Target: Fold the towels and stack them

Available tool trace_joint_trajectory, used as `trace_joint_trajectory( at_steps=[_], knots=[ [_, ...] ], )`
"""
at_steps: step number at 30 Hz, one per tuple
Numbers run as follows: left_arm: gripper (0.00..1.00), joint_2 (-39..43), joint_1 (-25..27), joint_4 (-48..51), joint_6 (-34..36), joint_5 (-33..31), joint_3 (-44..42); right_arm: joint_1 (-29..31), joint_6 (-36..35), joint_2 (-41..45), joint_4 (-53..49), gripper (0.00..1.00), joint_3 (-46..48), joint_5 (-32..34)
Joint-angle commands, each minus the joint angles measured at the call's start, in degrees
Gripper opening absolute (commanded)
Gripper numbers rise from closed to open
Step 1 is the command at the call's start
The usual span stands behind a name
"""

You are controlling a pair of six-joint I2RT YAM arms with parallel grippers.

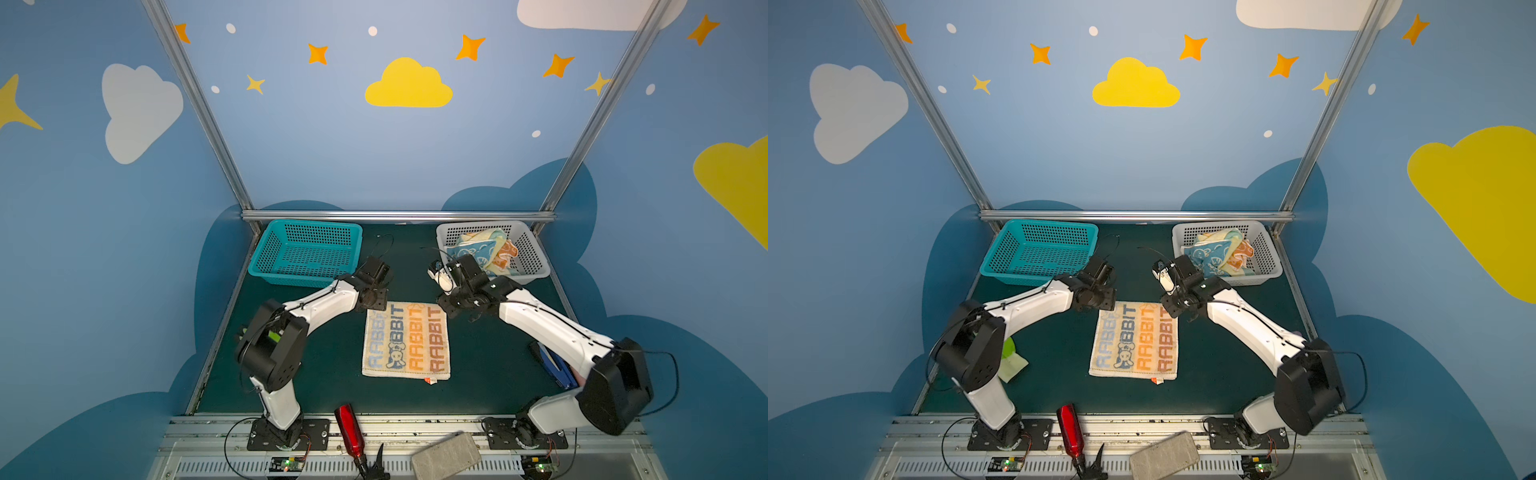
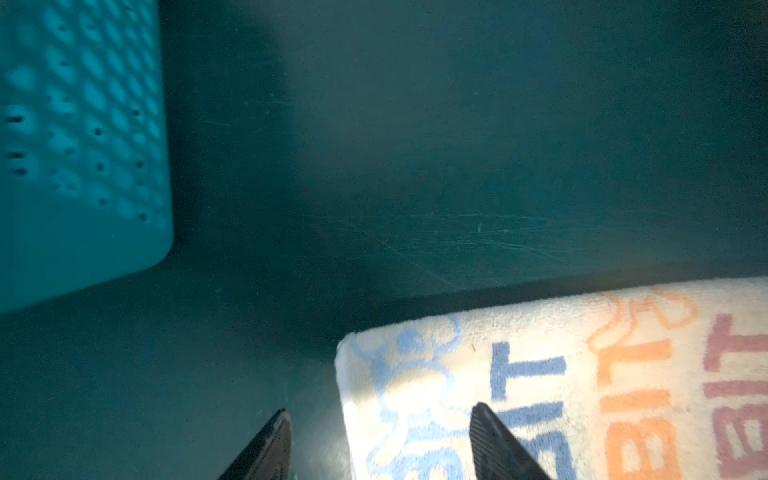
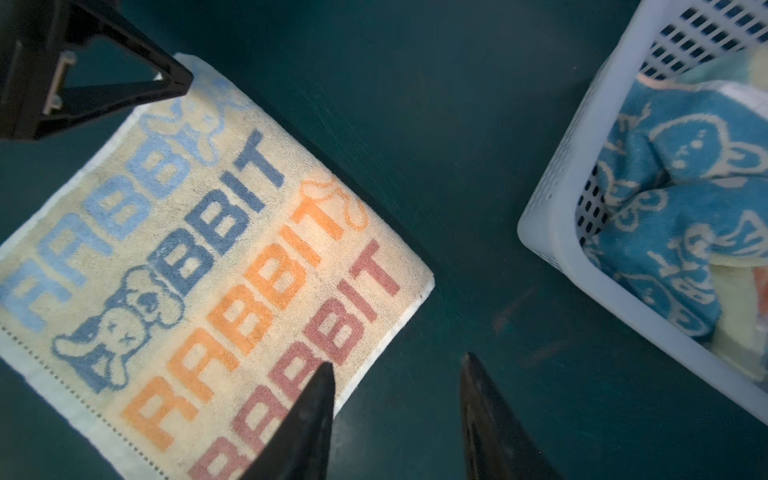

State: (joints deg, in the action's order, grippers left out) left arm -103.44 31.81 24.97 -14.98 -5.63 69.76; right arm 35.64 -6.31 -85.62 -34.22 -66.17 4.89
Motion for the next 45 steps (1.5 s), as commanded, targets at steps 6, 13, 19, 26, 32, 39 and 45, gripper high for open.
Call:
trace_joint_trajectory(
  at_steps=[6, 13, 19, 26, 32, 39, 45],
  knots=[
    [0.67, -5.6, -2.7, 0.7, 2.3, 1.5, 3.4, -2.9, 4.4, -10.2, -3.1, 0.39, -6.4, -1.3],
    [0.66, -6.8, -3.9, -0.4, 2.6, 1.9, 3.1, -5.6, 5.2, -19.7, -7.2, 0.35, -12.9, 0.5],
    [0.64, -9.7, -4.1, -0.5, 2.3, 2.4, 3.6, -5.9, 3.3, -24.2, -8.4, 0.34, -15.5, 1.9],
    [0.56, -11.5, -4.4, -0.1, 1.8, 2.7, 2.9, -6.1, 1.8, -25.6, -7.3, 0.34, -15.4, 1.8],
    [0.40, -11.8, -4.4, -0.2, 1.6, 4.4, 1.8, -5.9, -0.2, -27.1, -7.7, 0.35, -16.1, 2.5],
    [0.16, -10.2, -4.4, -1.9, 0.6, 6.1, -2.3, -4.9, -5.2, -25.5, -7.0, 0.36, -15.4, 2.2],
    [0.08, -9.1, -4.4, -2.8, 0.9, 6.2, -3.8, -4.1, -10.7, -25.6, -7.2, 0.37, -18.1, 1.0]
  ],
)
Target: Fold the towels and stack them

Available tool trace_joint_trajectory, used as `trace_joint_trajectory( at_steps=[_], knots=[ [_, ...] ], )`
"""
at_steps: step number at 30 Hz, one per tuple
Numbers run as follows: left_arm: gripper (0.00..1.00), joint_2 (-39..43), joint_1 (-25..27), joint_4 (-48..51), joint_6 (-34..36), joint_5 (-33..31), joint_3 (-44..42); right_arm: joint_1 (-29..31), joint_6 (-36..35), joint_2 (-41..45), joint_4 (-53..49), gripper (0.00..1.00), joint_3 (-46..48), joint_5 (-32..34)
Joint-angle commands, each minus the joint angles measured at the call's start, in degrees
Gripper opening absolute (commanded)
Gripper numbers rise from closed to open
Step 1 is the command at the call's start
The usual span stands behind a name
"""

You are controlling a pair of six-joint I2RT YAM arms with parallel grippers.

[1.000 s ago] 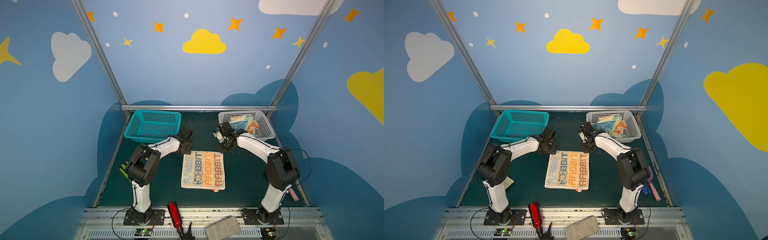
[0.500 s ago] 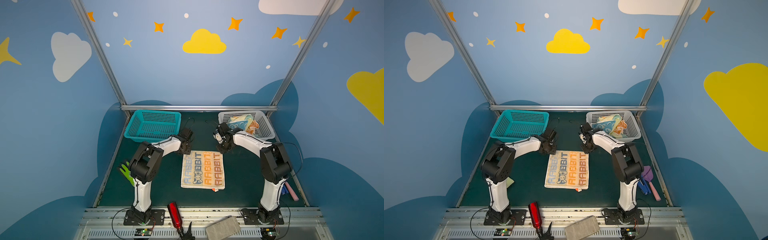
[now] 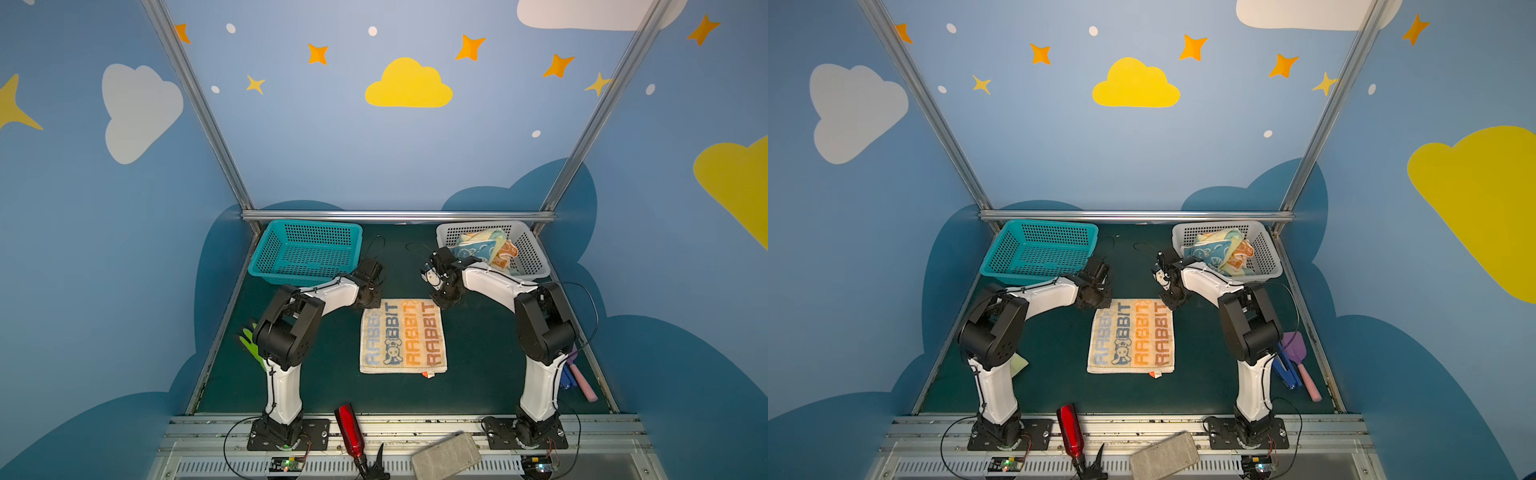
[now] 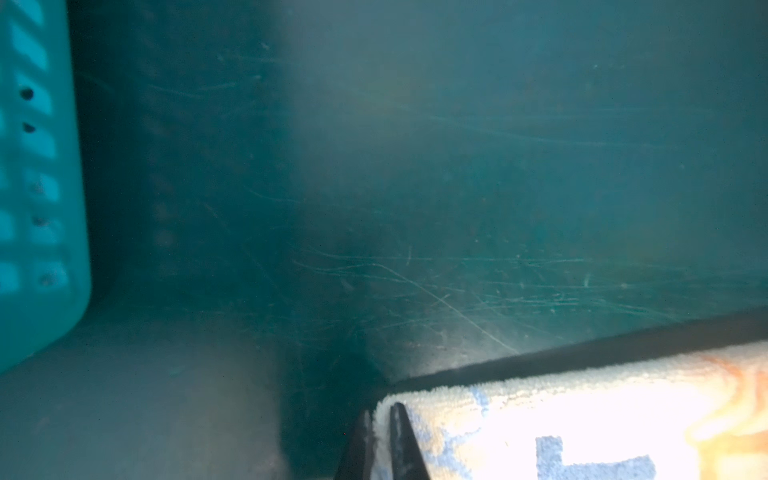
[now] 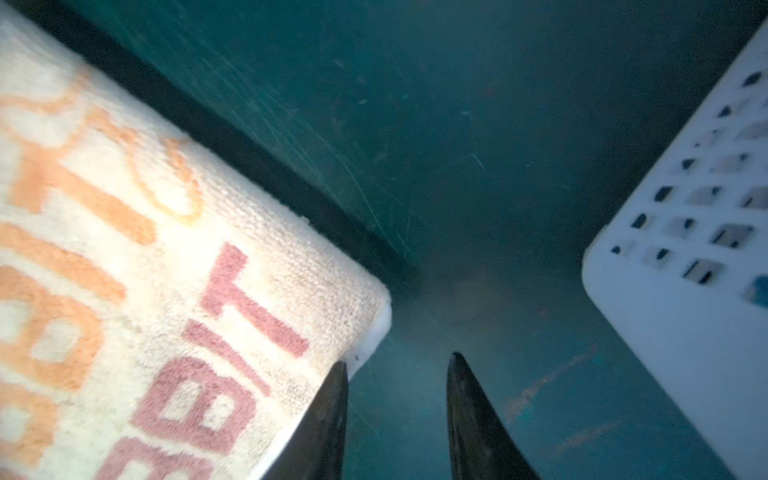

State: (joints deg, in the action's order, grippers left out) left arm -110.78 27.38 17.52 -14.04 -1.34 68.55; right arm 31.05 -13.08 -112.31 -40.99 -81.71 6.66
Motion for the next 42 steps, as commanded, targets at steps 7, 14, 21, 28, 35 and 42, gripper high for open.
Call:
trace_joint_trajectory(
  at_steps=[7, 14, 21, 28, 35, 42],
  knots=[
    [0.05, -1.6, 0.1, 5.0, 0.7, 1.8, -2.2, 0.7, -11.1, -2.8, -2.0, 0.37, -7.7, -2.7],
    [0.05, -1.0, 0.2, 5.2, 1.1, 1.5, -2.2, 0.7, -15.3, -6.5, -4.8, 0.37, -9.5, -4.4],
    [0.04, -0.8, 0.2, 5.4, 1.5, 1.9, -1.8, 0.4, -16.2, -8.9, -7.0, 0.37, -10.8, -4.3],
    [0.04, -0.8, 0.2, 5.8, 1.4, 1.8, -1.7, 0.3, -17.2, -11.5, -8.4, 0.37, -12.3, -3.8],
    [0.04, -0.9, 0.1, 6.0, 1.5, 1.7, -1.6, 0.2, -18.2, -13.8, -10.1, 0.18, -13.5, -5.7],
    [0.04, -0.6, 0.2, 5.7, 2.3, 1.7, -1.6, -0.2, -18.4, -13.6, -10.4, 0.00, -14.0, -6.5]
  ],
)
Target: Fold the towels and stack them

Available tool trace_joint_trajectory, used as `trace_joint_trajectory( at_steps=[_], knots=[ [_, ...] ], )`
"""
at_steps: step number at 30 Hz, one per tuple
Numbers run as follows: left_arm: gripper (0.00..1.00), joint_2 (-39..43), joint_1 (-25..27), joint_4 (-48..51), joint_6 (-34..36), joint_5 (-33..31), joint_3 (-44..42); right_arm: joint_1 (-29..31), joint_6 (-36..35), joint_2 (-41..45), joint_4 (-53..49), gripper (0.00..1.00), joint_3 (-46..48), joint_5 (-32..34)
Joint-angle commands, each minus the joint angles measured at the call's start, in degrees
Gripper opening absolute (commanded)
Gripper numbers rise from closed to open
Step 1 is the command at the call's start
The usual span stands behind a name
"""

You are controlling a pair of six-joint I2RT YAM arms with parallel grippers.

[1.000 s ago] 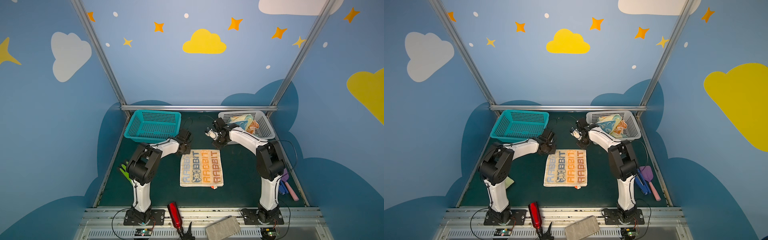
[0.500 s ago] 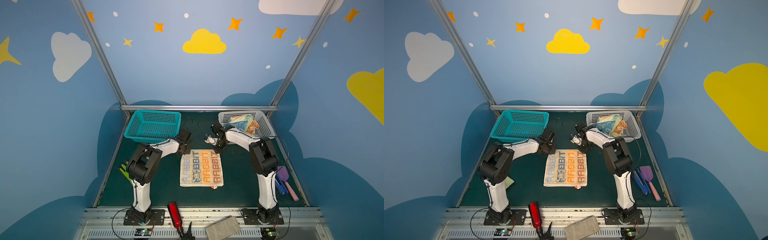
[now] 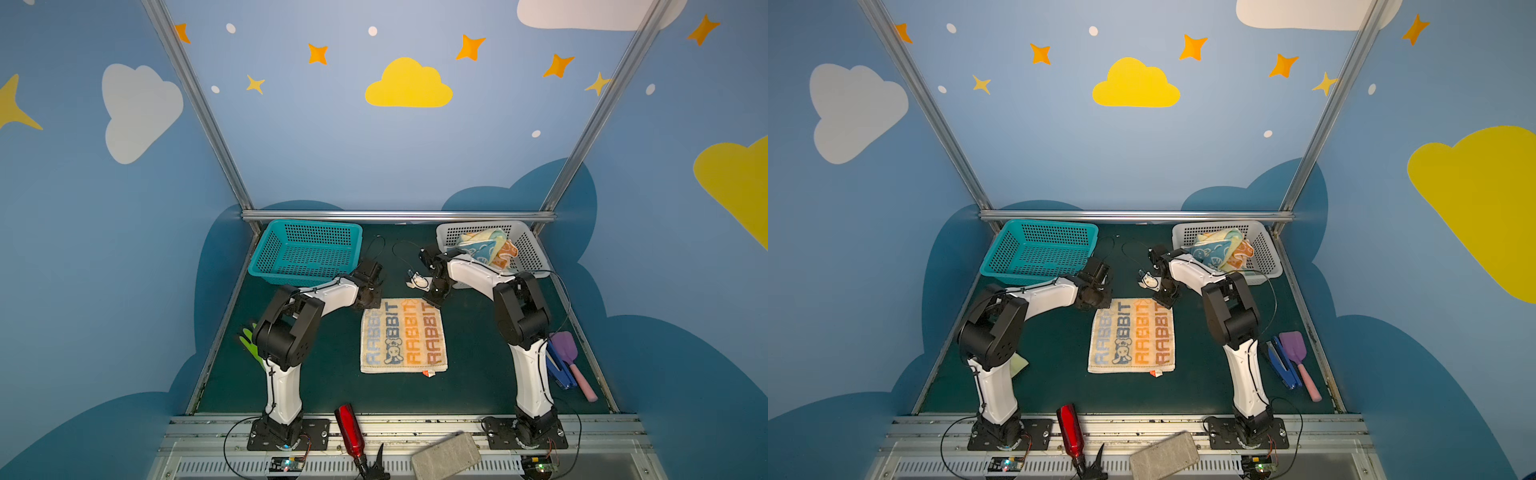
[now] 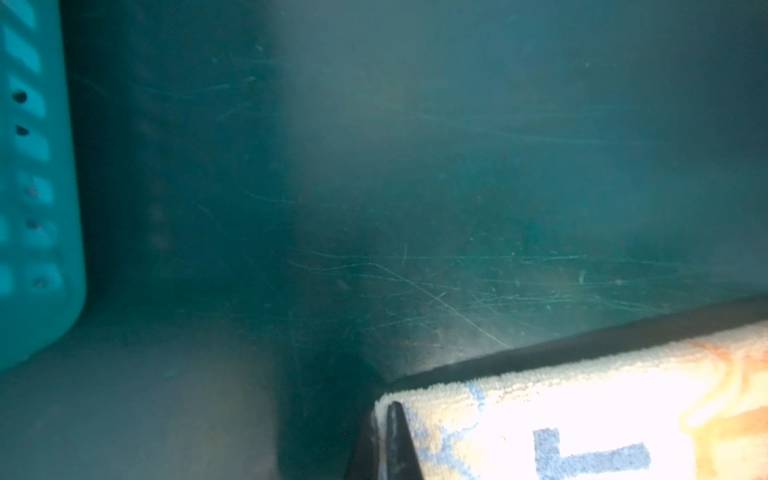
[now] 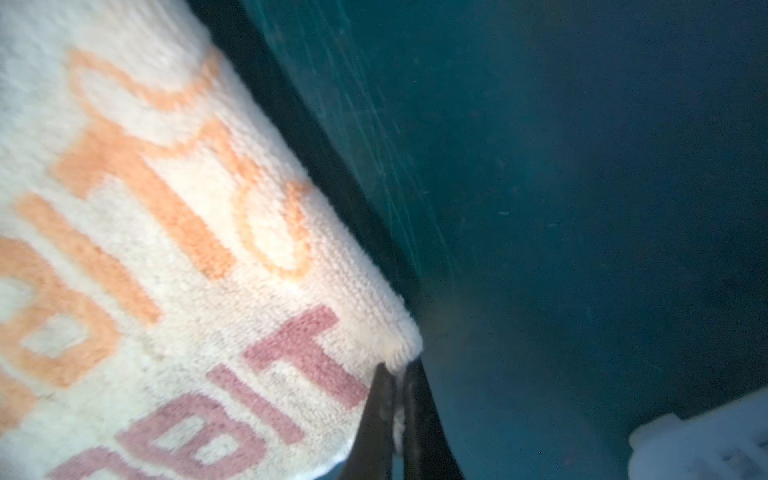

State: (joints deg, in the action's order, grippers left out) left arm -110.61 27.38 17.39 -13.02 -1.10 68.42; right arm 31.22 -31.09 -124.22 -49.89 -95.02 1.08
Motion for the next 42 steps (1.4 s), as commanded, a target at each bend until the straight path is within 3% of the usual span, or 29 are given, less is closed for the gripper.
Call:
trace_joint_trajectory(
  at_steps=[1, 15, 26, 34, 42],
  knots=[
    [0.04, -0.3, 0.1, 5.5, 1.4, 1.4, -1.7, -0.4, -0.2, -1.2, -1.4, 0.00, -0.6, -1.1],
    [0.04, 13.6, 2.0, -1.4, 7.5, -3.3, -5.7, -0.9, 3.2, 13.7, 7.1, 0.00, 5.9, -1.6],
    [0.04, 17.3, 1.8, -7.3, 12.5, -10.1, -8.7, -2.1, 4.2, 16.5, 13.0, 0.00, 9.2, -0.1],
    [0.04, 24.3, 2.2, -8.4, 12.4, -5.8, -13.7, -2.9, 5.3, 21.3, 12.8, 0.00, 13.2, -3.1],
    [0.04, 27.7, 5.3, -6.5, 9.9, -6.0, -16.6, -2.8, 8.8, 25.2, 9.5, 0.00, 15.0, -2.4]
  ],
)
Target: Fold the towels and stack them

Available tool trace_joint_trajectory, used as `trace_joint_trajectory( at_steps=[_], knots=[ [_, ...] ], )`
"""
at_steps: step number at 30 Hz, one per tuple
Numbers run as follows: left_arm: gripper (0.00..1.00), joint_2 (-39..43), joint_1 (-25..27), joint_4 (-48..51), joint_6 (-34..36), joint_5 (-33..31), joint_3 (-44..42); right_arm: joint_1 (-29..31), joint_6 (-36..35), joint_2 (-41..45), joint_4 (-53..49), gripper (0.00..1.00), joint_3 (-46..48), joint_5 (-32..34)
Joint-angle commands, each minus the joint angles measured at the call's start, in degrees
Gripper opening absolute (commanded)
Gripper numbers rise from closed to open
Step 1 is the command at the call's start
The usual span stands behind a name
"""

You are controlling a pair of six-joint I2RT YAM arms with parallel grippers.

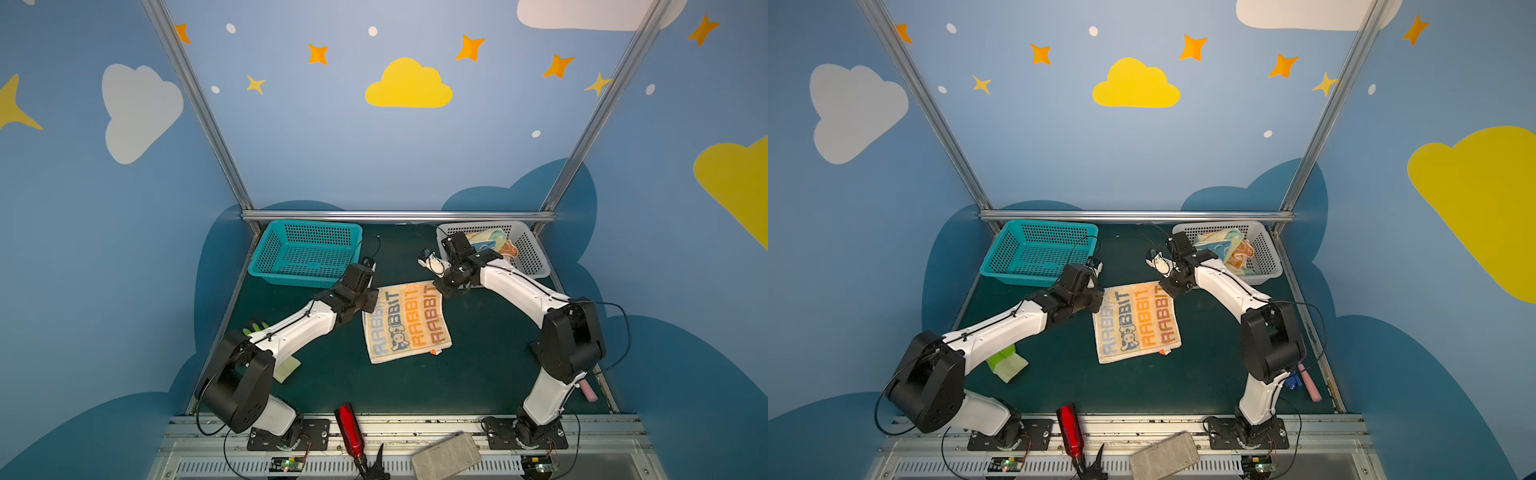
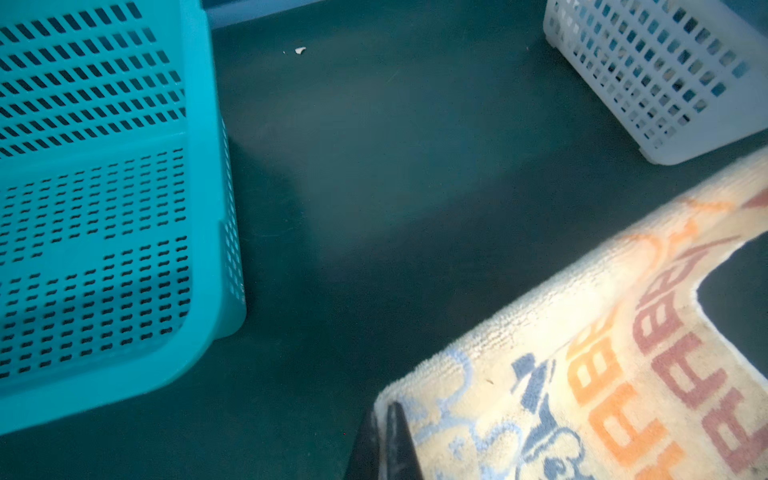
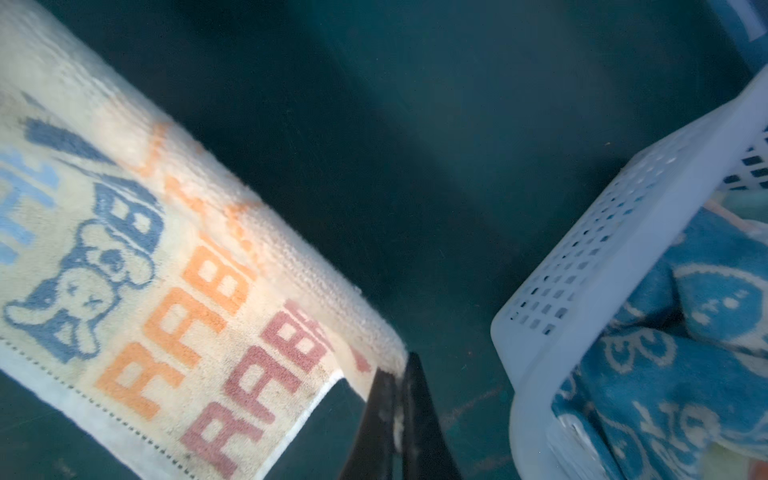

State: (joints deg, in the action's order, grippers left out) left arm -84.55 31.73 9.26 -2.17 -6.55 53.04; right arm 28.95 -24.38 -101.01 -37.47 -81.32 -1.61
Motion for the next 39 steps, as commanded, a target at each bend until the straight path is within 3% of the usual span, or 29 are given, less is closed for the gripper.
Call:
trace_joint_trajectory(
  at_steps=[1, 11, 19, 36, 39],
  knots=[
    [0.04, 2.2, 1.5, 1.7, -1.0, -0.8, -1.7, -0.4, 2.5, 2.6, -3.4, 0.00, 1.8, 0.2],
    [0.04, 7.8, 5.1, 4.5, -4.0, -3.3, -4.7, 0.1, 8.6, 7.4, -7.3, 0.00, 7.7, -1.2],
    [0.04, 9.4, 8.2, 7.4, -8.9, -1.0, -6.5, 1.1, 12.5, 8.8, -13.8, 0.00, 9.2, -2.6],
    [0.04, 10.4, 14.9, 10.2, -17.8, -2.8, -11.7, 6.6, 17.4, 0.7, -21.0, 0.00, 10.2, 0.3],
    [0.10, 9.8, 15.5, 8.8, -18.7, -2.9, -12.8, 7.3, 17.4, -0.6, -20.4, 0.00, 10.1, 0.2]
  ],
)
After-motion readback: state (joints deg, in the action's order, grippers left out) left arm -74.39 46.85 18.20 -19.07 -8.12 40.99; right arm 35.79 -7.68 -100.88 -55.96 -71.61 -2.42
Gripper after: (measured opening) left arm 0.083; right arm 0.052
